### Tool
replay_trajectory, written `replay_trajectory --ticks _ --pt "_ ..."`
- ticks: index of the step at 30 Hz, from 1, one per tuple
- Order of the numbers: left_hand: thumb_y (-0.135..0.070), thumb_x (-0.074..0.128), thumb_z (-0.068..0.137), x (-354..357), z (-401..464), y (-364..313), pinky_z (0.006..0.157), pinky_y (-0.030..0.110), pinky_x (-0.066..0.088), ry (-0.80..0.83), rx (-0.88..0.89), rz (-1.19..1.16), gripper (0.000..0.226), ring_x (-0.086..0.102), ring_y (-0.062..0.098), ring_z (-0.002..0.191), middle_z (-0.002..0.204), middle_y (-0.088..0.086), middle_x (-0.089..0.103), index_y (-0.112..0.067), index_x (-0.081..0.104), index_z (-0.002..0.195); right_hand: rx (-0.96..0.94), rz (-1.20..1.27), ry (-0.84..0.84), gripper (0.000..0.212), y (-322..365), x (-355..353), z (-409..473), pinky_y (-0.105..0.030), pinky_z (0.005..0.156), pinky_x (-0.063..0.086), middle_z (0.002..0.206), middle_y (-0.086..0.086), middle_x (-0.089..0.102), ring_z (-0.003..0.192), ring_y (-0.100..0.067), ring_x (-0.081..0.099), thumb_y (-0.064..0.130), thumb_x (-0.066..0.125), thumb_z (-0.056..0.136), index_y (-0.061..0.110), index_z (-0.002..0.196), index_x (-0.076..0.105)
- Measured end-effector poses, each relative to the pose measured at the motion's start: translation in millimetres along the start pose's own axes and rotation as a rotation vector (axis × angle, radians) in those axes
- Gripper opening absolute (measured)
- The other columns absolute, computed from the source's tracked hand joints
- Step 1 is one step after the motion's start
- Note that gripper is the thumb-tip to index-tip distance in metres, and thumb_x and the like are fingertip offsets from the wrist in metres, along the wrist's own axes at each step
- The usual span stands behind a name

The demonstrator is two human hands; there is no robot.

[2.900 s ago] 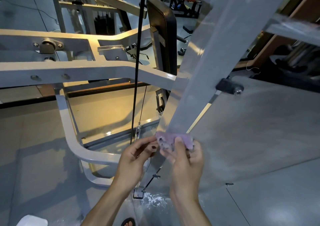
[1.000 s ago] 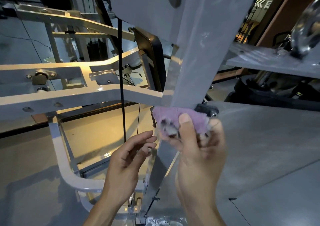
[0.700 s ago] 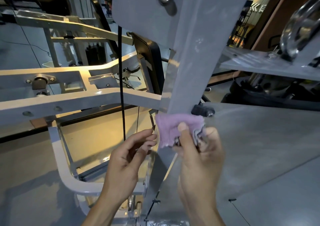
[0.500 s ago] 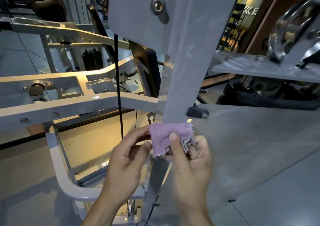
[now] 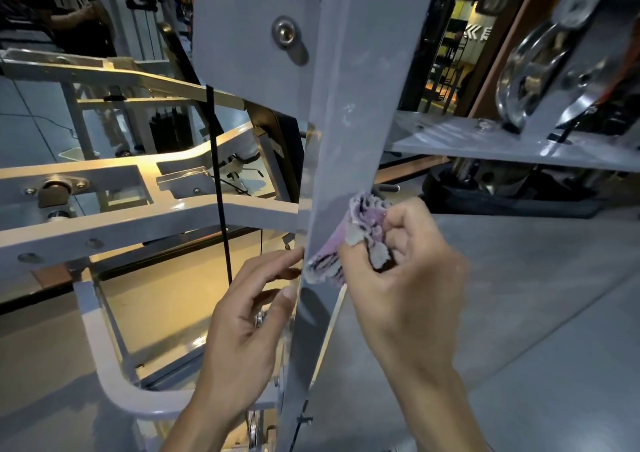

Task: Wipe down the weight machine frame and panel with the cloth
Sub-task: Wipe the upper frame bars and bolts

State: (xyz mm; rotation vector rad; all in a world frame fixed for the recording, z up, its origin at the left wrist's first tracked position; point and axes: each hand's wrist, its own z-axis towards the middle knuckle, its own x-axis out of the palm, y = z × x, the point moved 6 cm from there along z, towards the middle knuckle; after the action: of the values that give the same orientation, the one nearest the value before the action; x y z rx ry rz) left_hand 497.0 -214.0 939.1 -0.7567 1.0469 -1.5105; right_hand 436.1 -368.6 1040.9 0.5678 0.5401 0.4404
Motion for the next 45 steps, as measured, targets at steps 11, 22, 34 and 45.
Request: replay_trajectory --ticks 11,22,34,45 --pt "-0.030 0.057 0.096 -3.3 -2.8 -2.2 0.091 0.022 0.053 0.004 -0.010 0.023 0.035 0.060 0.014 0.125 0.131 -0.012 0.065 -0.044 0.066 0.126 0.051 0.069 -0.045 0.035 1.8 1.8 -0.3 -0.017 0.042 0.037 0.060 0.005 0.061 0.048 -0.007 0.055 0.016 0.077 0.086 0.027 0.076 0.045" --pt "-0.034 0.058 0.102 -3.4 -1.5 -2.6 0.090 0.026 0.050 -0.001 -0.040 0.059 0.030 0.059 0.007 0.122 0.130 -0.022 0.063 -0.053 0.064 0.125 0.058 -0.093 -0.114 0.040 -20.4 -51.2 5.7 -0.022 0.060 0.050 0.084 0.015 0.069 0.071 -0.007 0.065 0.018 0.067 0.074 0.037 0.109 0.068" --pt "-0.024 0.055 0.096 -3.1 -0.3 -0.2 0.092 0.030 0.050 -0.014 -0.017 0.006 0.038 0.062 0.017 0.120 0.130 -0.012 0.065 -0.048 0.068 0.123 -0.029 -0.128 0.039 0.021 -20.3 -25.6 9.9 -0.009 0.060 0.037 0.070 0.017 0.060 0.066 -0.002 0.054 0.022 0.067 0.075 0.031 0.094 0.068" --pt "-0.004 0.057 0.102 -4.6 3.0 5.8 0.098 0.049 0.054 -0.031 0.008 -0.006 0.043 0.062 0.020 0.123 0.127 -0.008 0.069 -0.039 0.072 0.120 -0.289 -0.205 -0.049 0.035 -2.8 -7.0 -18.4 -0.007 0.077 0.037 0.102 0.008 0.049 0.085 -0.008 0.049 0.024 0.060 0.080 0.028 0.115 0.066"
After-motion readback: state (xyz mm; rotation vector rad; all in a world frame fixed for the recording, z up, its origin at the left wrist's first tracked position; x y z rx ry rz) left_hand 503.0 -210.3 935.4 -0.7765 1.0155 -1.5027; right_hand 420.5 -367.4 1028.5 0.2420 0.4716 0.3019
